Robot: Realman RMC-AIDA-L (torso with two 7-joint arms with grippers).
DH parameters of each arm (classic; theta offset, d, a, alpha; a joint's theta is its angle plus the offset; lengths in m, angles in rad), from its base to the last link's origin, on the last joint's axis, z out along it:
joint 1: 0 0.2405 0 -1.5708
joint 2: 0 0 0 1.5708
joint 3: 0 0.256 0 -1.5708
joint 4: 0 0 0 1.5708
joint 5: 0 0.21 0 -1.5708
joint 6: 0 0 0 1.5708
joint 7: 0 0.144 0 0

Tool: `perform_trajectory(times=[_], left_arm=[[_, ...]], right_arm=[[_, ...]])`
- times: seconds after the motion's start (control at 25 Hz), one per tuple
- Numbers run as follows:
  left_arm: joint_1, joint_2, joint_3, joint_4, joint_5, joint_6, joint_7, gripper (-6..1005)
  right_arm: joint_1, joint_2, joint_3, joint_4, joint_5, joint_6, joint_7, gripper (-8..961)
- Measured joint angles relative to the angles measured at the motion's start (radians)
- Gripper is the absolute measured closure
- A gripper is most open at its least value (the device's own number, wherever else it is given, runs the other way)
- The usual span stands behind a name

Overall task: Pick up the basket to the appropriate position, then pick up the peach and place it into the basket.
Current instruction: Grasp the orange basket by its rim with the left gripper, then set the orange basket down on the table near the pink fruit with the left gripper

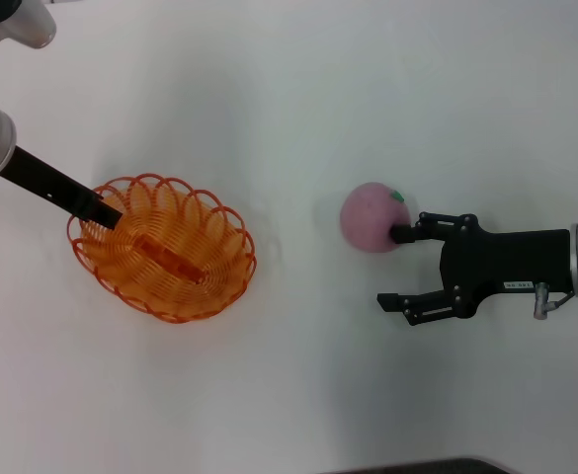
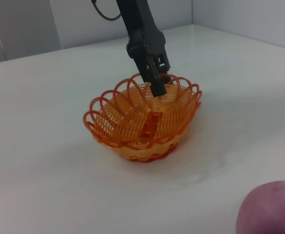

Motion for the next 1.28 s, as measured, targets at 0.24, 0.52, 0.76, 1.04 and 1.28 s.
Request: perform_trajectory(times=[0.24,0.52,0.76,1.04,1.28], left_arm=[[-0.002,0.0,0.001,0.0,0.012,0.0,-0.01,632],[-0.004,-0.001,-0.004,0.0,0.014,0.001,-0.018,852],[-0.02,0.009,-0.056,-0.009,-0.008,0.044,-0.084,878],[-0.098,0.074,-0.322,-0.163,-0.018,0.148,-0.11,895],[-0.102,0.13,-0.431,-0.244,-0.066,0.174,-0.135,920]], right_arm=[[0.0,0.0,0.0,0.0,0.0,0.0,0.0,-4],[0.001,0.0,0.0,0.0,0.0,0.0,0.0,-4],[0.002,0.0,0.003,0.0,0.0,0.002,0.0,-4],[0.002,-0.001,0.002,0.0,0.001,0.003,0.0,-4],[0.005,-0.002,0.001,0.0,0.002,0.006,0.0,-4]])
